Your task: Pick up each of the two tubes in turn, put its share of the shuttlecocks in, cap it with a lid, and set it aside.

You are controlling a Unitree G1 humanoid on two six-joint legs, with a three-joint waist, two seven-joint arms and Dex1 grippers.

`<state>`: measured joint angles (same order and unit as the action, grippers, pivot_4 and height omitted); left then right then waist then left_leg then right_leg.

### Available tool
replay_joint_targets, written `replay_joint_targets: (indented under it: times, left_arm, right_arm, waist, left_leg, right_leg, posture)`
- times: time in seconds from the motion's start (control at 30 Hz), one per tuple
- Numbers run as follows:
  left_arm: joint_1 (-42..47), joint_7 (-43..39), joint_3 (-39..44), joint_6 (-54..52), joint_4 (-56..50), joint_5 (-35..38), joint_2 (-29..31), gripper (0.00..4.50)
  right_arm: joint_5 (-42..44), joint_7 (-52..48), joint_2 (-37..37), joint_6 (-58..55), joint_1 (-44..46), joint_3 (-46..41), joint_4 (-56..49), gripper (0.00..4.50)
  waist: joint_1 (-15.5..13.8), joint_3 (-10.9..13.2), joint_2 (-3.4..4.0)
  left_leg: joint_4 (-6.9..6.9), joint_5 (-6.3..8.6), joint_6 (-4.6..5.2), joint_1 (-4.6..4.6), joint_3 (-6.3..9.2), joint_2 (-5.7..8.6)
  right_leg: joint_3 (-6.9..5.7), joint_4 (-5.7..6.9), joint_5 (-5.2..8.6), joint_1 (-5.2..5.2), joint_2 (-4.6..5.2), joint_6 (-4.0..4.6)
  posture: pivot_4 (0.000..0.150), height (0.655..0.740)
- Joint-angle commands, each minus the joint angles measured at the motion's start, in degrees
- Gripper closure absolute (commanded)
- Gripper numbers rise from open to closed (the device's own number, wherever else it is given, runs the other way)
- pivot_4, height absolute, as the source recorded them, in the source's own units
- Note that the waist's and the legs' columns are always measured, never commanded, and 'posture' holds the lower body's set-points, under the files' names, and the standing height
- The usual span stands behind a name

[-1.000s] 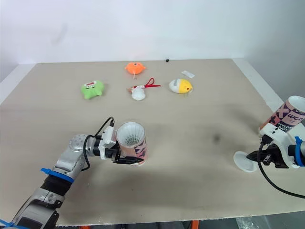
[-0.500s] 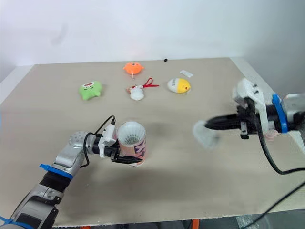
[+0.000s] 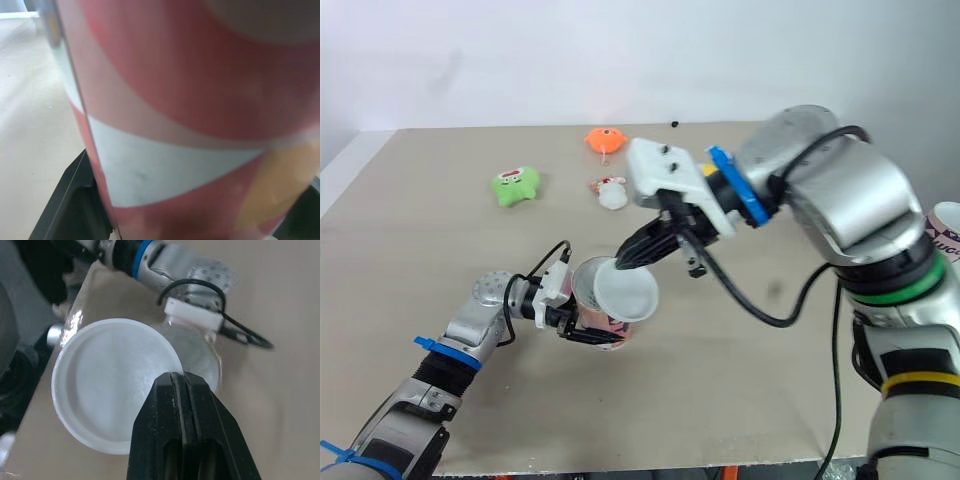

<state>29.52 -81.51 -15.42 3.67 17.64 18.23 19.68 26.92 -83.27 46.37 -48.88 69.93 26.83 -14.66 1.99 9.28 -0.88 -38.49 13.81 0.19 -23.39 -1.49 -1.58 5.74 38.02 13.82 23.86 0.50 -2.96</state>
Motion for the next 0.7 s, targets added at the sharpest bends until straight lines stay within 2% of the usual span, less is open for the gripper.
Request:
replay_joint_targets:
  times: [0.03,0.3,0.53,0.7]
  left_arm:
    - [-1.73,1.02,-2.51,-0.16,2.51,-3.88,0.34,1.45]
    - [-1.85,1.38,-2.14,0.02,2.25,-4.01,0.79,1.45]
    - [-1.87,1.54,-2.14,-0.07,2.17,-3.97,1.32,1.45]
    - [-1.32,1.54,-1.89,-0.11,2.63,-3.84,1.39,1.45]
  right_arm:
    - [-5.17,-1.25,-0.94,4.91,2.04,2.60,1.29,4.44]
    - [-18.12,-0.13,-6.12,17.69,4.96,7.76,7.44,4.44]
    - [-19.45,-1.69,-7.36,21.60,7.37,4.22,8.59,4.44]
    - [-20.74,-3.49,-5.86,23.67,4.71,4.71,5.72,4.44]
  waist:
    - [-0.23,-0.01,-0.01]
    - [-0.34,-0.04,-0.06]
    - [-0.33,-0.04,-0.07]
    - [-0.34,-0.05,-0.08]
  left_leg:
    - [-0.01,0.00,0.00,-0.01,0.01,0.00]
    - [-0.02,-0.01,0.00,0.04,-0.02,0.01]
    - [-0.04,-0.08,0.05,0.10,-0.06,-0.05]
    - [-0.03,-0.10,0.06,0.10,-0.05,-0.07]
  right_leg:
    - [-0.03,0.00,0.00,0.00,0.00,0.00]
    - [-0.12,0.02,0.01,-0.01,-0.08,0.01]
    - [-0.13,0.04,-0.06,0.00,-0.11,-0.02]
    - [-0.19,0.05,-0.05,0.01,-0.15,0.04]
  posture:
    - [0.150,0.7400]
    - [0.150,0.7400]
    - [0.150,0.7400]
    - [0.150,0.7400]
